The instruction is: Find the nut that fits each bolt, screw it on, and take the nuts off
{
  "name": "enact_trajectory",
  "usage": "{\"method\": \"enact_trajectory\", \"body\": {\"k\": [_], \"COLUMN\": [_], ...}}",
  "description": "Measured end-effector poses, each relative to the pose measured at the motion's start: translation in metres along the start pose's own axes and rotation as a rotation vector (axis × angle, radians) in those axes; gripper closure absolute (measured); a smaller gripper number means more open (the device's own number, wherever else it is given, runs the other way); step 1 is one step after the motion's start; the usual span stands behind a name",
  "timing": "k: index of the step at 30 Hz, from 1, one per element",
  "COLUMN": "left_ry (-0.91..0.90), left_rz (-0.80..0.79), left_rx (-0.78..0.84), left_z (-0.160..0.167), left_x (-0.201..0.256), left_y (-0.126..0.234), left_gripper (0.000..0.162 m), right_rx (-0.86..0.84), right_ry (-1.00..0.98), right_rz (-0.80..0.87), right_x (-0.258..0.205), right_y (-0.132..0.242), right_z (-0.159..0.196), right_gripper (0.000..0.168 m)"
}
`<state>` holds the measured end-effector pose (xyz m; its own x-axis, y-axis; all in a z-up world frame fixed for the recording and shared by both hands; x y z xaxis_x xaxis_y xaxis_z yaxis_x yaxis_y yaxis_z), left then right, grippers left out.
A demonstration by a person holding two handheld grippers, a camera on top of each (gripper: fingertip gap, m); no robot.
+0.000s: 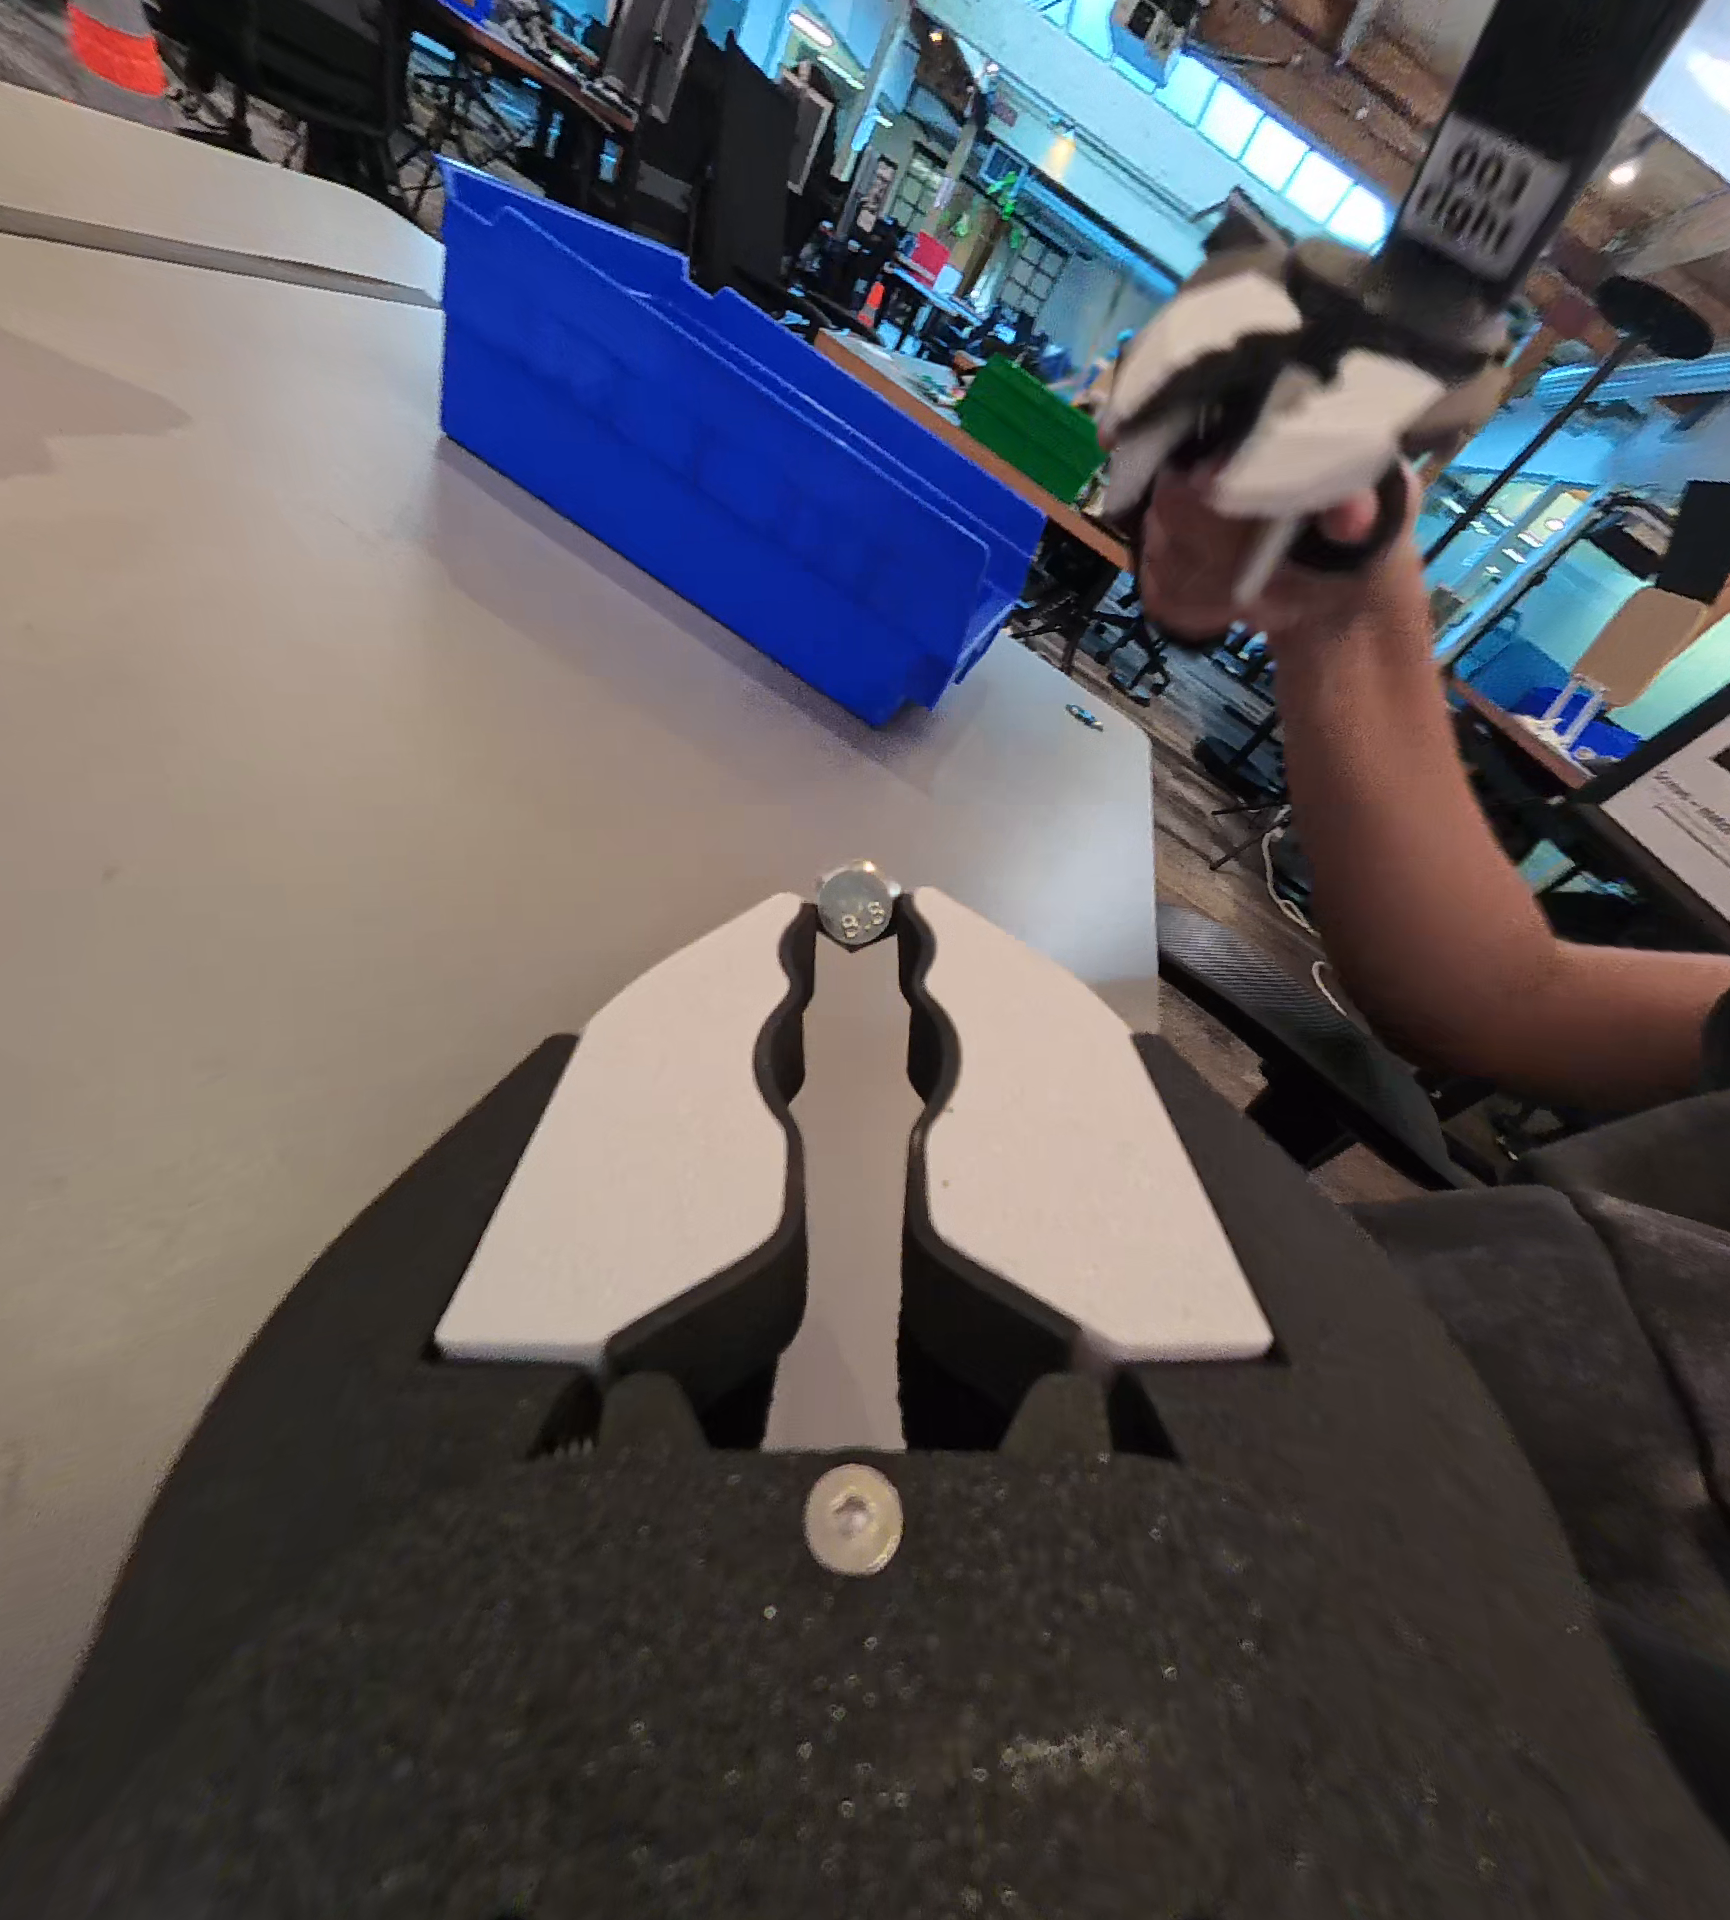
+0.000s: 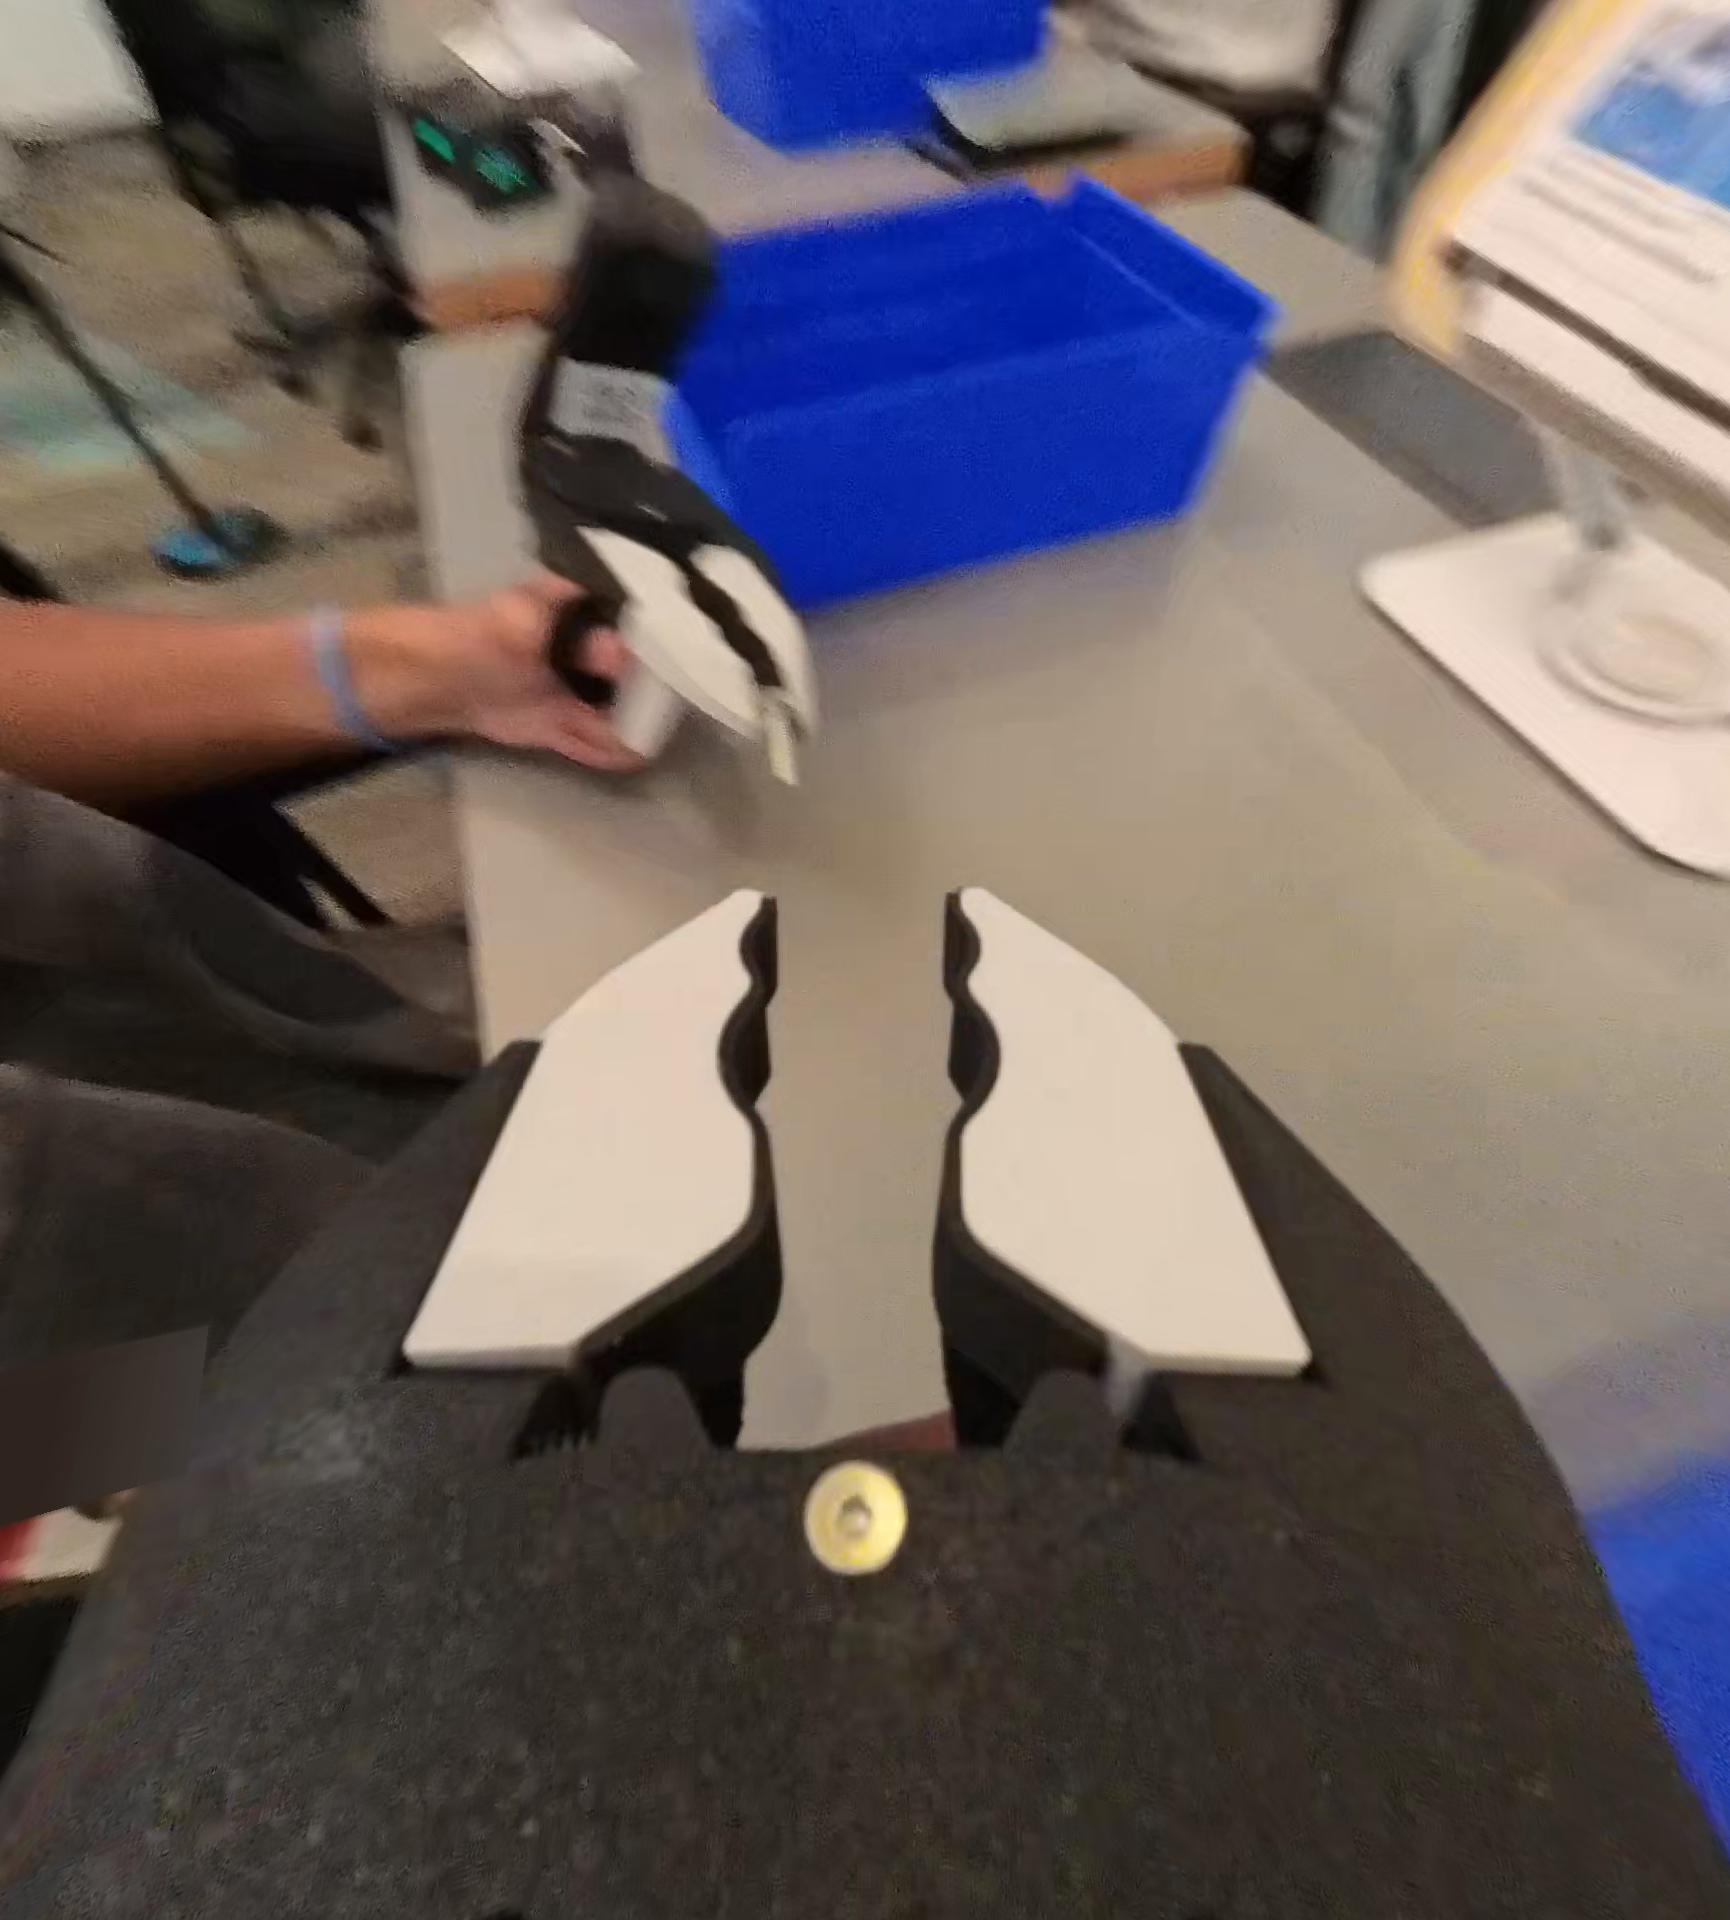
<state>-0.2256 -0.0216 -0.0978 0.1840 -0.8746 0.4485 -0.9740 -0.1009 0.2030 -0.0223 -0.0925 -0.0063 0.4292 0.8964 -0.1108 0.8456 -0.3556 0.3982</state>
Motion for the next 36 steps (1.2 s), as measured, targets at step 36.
{"method": "enact_trajectory", "body": {"k": [36], "left_ry": [0.050], "left_rz": [0.153], "left_rx": [0.012], "left_z": [0.002], "left_x": [0.013], "left_y": [0.003], "left_gripper": [0.123], "right_rx": [0.326], "right_ry": [-0.200], "right_rz": [0.360], "right_x": [0.099], "right_y": [0.138], "right_z": [-0.013], "right_gripper": [0.161]}}
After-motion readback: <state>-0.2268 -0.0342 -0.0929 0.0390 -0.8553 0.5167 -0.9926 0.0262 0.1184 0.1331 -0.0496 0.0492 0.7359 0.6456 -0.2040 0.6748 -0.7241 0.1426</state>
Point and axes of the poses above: each gripper's, where its closed fingertips meet, y back along the fingers, z out of its underside, x = y × z across the jaws, the point moved 5 cm from there along y, back along the fingers, and after that the axes turned 9 degrees about -z, right-handed, at the moved point
